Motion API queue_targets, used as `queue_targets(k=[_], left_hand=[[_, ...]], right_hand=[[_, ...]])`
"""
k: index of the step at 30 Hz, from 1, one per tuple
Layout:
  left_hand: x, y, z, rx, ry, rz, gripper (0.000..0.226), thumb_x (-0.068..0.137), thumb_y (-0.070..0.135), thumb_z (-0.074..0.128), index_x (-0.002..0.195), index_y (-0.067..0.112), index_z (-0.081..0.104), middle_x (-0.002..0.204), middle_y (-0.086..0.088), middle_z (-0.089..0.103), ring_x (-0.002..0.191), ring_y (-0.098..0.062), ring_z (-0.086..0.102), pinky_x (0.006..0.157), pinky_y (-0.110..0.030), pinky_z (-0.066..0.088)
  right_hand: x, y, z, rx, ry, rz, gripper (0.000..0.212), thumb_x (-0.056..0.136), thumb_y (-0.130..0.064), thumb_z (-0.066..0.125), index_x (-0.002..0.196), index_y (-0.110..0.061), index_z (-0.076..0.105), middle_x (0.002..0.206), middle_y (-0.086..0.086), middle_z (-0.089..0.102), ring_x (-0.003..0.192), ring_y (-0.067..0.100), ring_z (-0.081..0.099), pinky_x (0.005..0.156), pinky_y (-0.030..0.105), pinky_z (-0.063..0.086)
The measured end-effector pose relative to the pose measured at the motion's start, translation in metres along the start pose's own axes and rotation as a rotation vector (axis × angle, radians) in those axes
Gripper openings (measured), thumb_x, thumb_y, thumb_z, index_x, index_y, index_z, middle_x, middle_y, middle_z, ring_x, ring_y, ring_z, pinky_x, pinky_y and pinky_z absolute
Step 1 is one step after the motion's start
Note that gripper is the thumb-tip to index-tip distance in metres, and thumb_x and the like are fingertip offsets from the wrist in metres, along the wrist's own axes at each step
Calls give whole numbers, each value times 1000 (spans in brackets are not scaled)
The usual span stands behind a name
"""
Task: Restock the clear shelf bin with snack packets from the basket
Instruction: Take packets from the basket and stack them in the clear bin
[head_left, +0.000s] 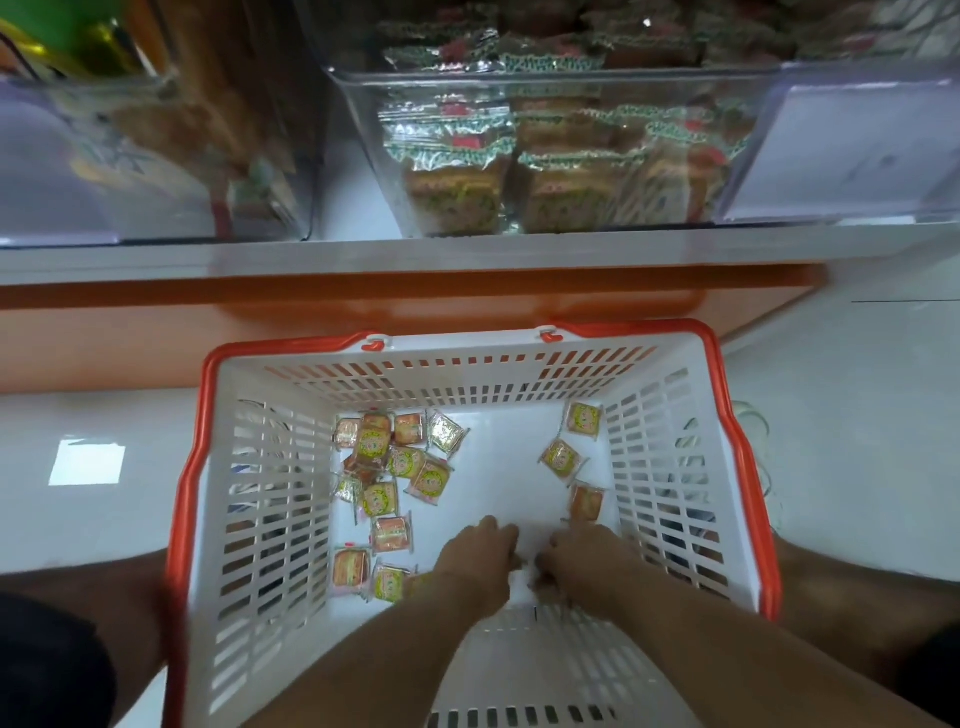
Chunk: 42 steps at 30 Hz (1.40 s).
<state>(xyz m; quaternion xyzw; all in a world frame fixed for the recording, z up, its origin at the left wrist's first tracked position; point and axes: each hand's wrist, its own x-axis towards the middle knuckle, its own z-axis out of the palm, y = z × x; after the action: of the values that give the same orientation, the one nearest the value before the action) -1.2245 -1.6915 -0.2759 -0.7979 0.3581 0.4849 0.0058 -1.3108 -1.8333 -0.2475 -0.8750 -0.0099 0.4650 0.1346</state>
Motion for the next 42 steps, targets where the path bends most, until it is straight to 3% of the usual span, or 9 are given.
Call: queue_targets(k=[7, 10, 16, 19, 22, 26, 30, 34, 42], left_hand=[[-9, 5, -19, -439, -156, -131, 32, 95, 8, 57, 125, 9, 66, 133, -9, 63, 120, -28, 61, 97, -33, 51], [-22, 8, -37, -706, -200, -198, 29, 95, 5, 57, 123, 1, 64, 125, -19, 68, 101, -26, 70, 78, -32, 62], [-78, 2, -140, -1111, -398, -136, 26, 90, -11, 45, 91, 0, 69, 112, -30, 71, 113, -37, 70, 99, -56, 54], [-123, -4, -218, -1138, -483, -87, 24, 89, -11, 44, 87, -6, 67, 88, -24, 76, 85, -30, 78, 85, -49, 62], [-181, 1, -283, -1017, -415, 36, 27, 87, -13, 47, 79, -5, 72, 81, -23, 75, 71, -25, 78, 69, -41, 65], [-247, 22, -330, -1013, -211, 207, 35, 92, -11, 54, 72, 2, 79, 81, -11, 78, 70, -13, 76, 69, -26, 64], [-280, 43, -339, -1283, -53, 479, 38, 83, -2, 74, 121, 5, 70, 115, -22, 74, 102, -33, 75, 59, -23, 61], [-281, 60, -336, -1340, 170, 504, 37, 69, 26, 86, 105, 28, 81, 101, -4, 79, 82, -12, 77, 58, -22, 60], [-272, 59, -345, -1436, 348, 449, 34, 63, 38, 82, 93, 22, 84, 90, -5, 78, 67, -8, 72, 47, -22, 56]], right_hand=[[-9, -10, -29, 192, -27, 11, 27, 98, -26, 54, 120, -18, 69, 119, 7, 70, 109, 25, 65, 98, 37, 51], [-17, -14, -51, 305, -66, 40, 31, 92, -16, 65, 123, -17, 66, 121, 7, 69, 109, 25, 65, 89, 33, 52], [-73, -24, -146, 699, -135, 76, 14, 85, -21, 81, 91, -21, 68, 82, 4, 71, 82, 31, 73, 80, 42, 60], [-135, -43, -206, 923, -84, 43, 25, 87, -16, 79, 106, -9, 65, 82, 5, 68, 68, 23, 72, 67, 42, 64], [-203, -62, -256, 1020, 31, -144, 29, 88, -17, 78, 112, -13, 62, 81, 1, 72, 68, 17, 71, 55, 34, 61], [-267, -78, -293, 1242, 323, -387, 31, 85, -22, 76, 114, -20, 65, 103, 10, 76, 90, 34, 68, 73, 45, 58], [-278, -79, -304, 1542, 397, -436, 38, 86, -26, 70, 119, -8, 70, 93, 17, 72, 76, 18, 72, 51, 30, 57], [-269, -77, -308, 1576, 483, -464, 36, 84, -27, 72, 117, -14, 73, 99, 17, 72, 81, 20, 71, 51, 30, 58], [-265, -72, -318, 1583, 650, -383, 37, 82, -26, 72, 116, -12, 72, 113, 27, 70, 91, 33, 65, 48, 30, 57]])
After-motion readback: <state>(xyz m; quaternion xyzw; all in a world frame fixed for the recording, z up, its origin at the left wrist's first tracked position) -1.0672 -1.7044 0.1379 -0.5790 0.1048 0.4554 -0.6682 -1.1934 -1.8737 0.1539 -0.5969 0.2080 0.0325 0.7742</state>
